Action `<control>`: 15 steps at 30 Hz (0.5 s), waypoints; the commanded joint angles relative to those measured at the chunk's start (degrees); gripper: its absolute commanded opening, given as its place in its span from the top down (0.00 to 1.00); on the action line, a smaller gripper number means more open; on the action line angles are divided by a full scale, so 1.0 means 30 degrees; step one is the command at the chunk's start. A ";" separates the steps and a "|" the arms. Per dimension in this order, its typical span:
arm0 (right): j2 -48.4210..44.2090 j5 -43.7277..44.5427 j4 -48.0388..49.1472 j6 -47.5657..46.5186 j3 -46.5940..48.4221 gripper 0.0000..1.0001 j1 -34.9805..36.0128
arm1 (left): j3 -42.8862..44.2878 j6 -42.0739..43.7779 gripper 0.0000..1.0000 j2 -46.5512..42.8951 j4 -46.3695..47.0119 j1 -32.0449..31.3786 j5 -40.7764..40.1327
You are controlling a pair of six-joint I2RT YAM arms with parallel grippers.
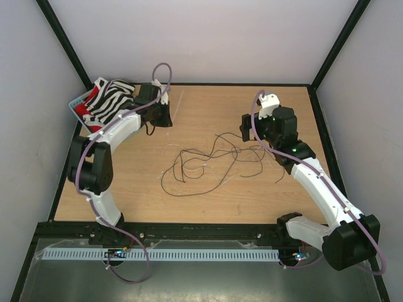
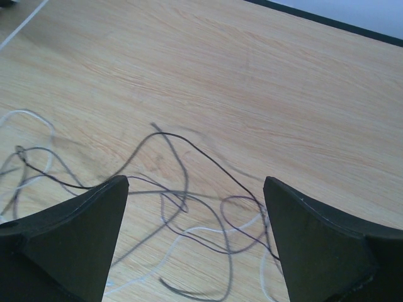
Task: Zip-tie the wires
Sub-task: Pick up the ribbon at the center of the board.
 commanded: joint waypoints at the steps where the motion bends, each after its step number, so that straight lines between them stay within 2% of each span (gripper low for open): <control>1: -0.0456 -0.2886 0.2421 0.1792 -0.0808 0.01 -0.0062 | -0.0955 -0.0771 1.00 -0.2631 0.2011 0.0406 0.2165; 4: -0.0723 -0.6323 0.4958 0.4069 -0.1795 0.01 -0.0062 | -0.2000 -0.1684 1.00 -0.4579 0.3712 0.0604 0.3825; 9: -0.0419 -1.1863 1.2036 0.9886 -0.4175 0.07 0.0025 | -0.3916 -0.3243 1.00 -0.7340 0.6485 0.0534 0.6795; 12: 0.0270 -1.3388 1.5392 1.2583 -0.4779 0.09 0.0378 | -0.4812 -0.3758 1.00 -0.8897 0.7574 0.0292 0.8238; 15: 0.0914 -1.4160 1.6988 1.3682 -0.4653 0.12 0.1160 | -0.5627 -0.4128 1.00 -1.0508 0.8442 -0.0097 0.8952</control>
